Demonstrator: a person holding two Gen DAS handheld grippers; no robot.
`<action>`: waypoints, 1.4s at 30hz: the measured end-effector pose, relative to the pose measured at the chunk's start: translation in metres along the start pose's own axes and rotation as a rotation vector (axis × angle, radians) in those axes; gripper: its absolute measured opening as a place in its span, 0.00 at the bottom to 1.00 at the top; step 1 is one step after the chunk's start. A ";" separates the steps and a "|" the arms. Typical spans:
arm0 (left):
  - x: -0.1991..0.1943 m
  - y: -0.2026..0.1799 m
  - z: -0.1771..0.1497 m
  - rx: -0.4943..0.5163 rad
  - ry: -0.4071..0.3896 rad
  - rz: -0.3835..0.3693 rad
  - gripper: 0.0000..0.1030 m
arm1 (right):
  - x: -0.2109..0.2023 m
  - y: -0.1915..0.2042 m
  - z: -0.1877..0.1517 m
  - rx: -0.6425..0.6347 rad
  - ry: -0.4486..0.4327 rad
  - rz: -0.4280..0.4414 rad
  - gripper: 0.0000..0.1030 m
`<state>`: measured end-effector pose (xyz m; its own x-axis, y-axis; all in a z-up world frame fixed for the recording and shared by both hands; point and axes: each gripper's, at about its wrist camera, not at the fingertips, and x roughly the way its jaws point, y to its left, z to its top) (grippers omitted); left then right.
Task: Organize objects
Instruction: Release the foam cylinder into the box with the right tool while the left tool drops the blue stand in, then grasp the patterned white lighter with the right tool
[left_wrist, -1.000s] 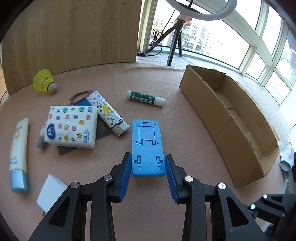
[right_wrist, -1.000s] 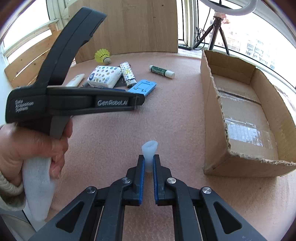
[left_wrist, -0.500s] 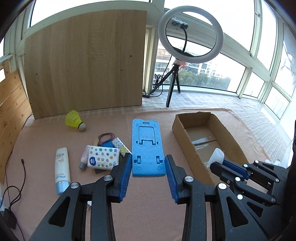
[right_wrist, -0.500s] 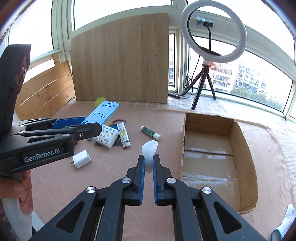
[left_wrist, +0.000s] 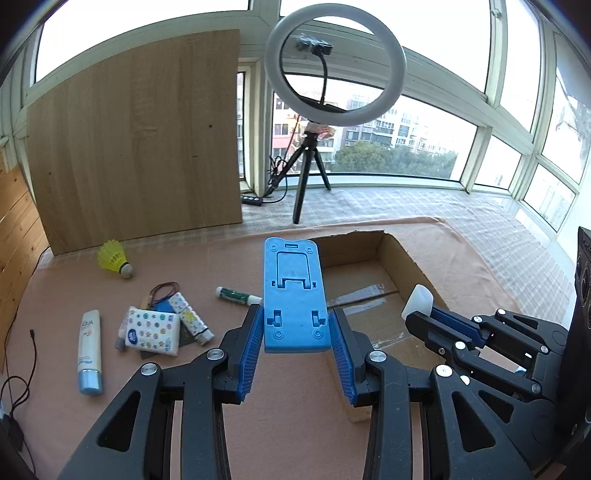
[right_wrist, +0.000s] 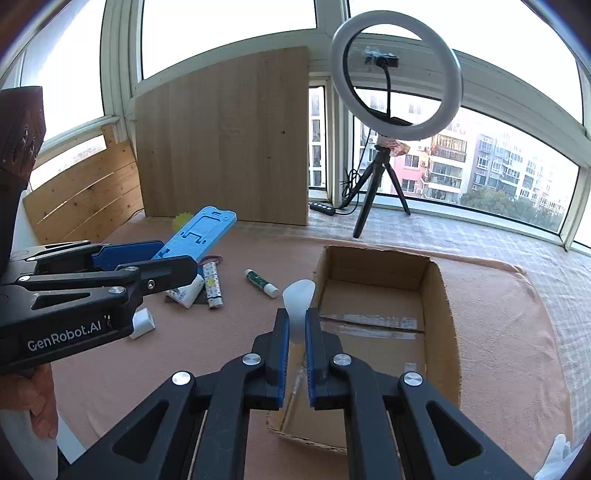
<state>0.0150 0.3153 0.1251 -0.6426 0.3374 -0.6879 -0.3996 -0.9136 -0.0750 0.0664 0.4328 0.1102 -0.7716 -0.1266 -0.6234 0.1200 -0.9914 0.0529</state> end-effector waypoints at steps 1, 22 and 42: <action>0.005 -0.010 0.001 0.008 0.006 -0.007 0.38 | 0.000 -0.009 -0.002 0.005 0.003 -0.008 0.07; 0.044 0.015 -0.035 -0.023 0.093 0.033 0.78 | 0.023 -0.042 -0.016 0.052 0.103 -0.070 0.26; -0.049 0.290 -0.156 -0.316 0.131 0.242 0.78 | 0.153 0.166 -0.024 -0.212 0.289 0.014 0.33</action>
<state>0.0325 -0.0016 0.0250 -0.5964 0.0912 -0.7975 -0.0135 -0.9945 -0.1036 -0.0167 0.2499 0.0046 -0.5644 -0.0952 -0.8200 0.2794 -0.9567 -0.0812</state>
